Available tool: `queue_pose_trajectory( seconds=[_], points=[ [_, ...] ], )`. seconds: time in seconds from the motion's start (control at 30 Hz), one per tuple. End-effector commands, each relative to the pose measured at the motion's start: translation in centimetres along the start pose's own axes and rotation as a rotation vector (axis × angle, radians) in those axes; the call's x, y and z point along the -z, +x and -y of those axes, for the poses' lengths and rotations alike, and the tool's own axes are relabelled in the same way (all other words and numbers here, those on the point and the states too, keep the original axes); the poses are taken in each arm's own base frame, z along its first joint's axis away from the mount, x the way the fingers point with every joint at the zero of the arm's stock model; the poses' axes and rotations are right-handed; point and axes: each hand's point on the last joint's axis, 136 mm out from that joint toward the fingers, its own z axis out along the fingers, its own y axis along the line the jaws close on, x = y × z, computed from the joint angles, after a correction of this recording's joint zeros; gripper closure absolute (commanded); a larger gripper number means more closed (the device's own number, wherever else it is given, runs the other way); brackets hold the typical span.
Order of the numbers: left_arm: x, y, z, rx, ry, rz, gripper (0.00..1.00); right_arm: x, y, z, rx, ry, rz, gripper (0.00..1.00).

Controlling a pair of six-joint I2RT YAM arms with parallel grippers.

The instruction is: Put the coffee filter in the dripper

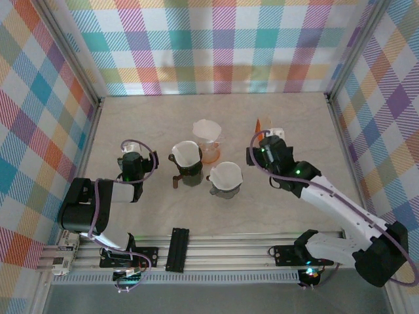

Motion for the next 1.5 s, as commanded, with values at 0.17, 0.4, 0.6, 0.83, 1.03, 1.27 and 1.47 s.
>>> queue_pose_trajectory(
  seconds=[0.17, 0.4, 0.6, 0.83, 1.03, 1.27, 1.47],
  points=[
    [0.1, -0.5, 0.4, -0.016, 0.016, 0.026, 0.0, -5.7, -2.8, 4.2, 0.049, 0.049, 0.195, 0.01],
    [0.0, -0.5, 0.4, -0.016, 0.016, 0.023, 0.0, -9.6, 0.9, 8.7, 0.083, 0.121, 0.226, 0.01],
    [0.1, -0.5, 0.4, -0.016, 0.016, 0.024, 0.0, -11.7, 4.1, 9.3, 0.094, 0.086, 0.224, 0.01],
    [0.1, -0.5, 0.4, -0.016, 0.016, 0.024, 0.0, -13.1, 4.1, 9.7, 0.066, 0.051, 0.229, 0.01],
    [0.0, -0.5, 0.4, -0.016, 0.016, 0.024, 0.0, -13.8, 4.2, 10.2, 0.027, 0.016, 0.187, 0.01],
    [0.1, -0.5, 0.4, -0.017, 0.016, 0.024, 0.0, -13.6, 5.1, 10.0, -0.006, -0.113, 0.237, 0.01],
    [0.1, -0.5, 0.4, -0.015, 0.015, 0.024, 0.0, -13.6, 5.4, 10.3, -0.017, -0.091, 0.236, 0.01]
  ],
)
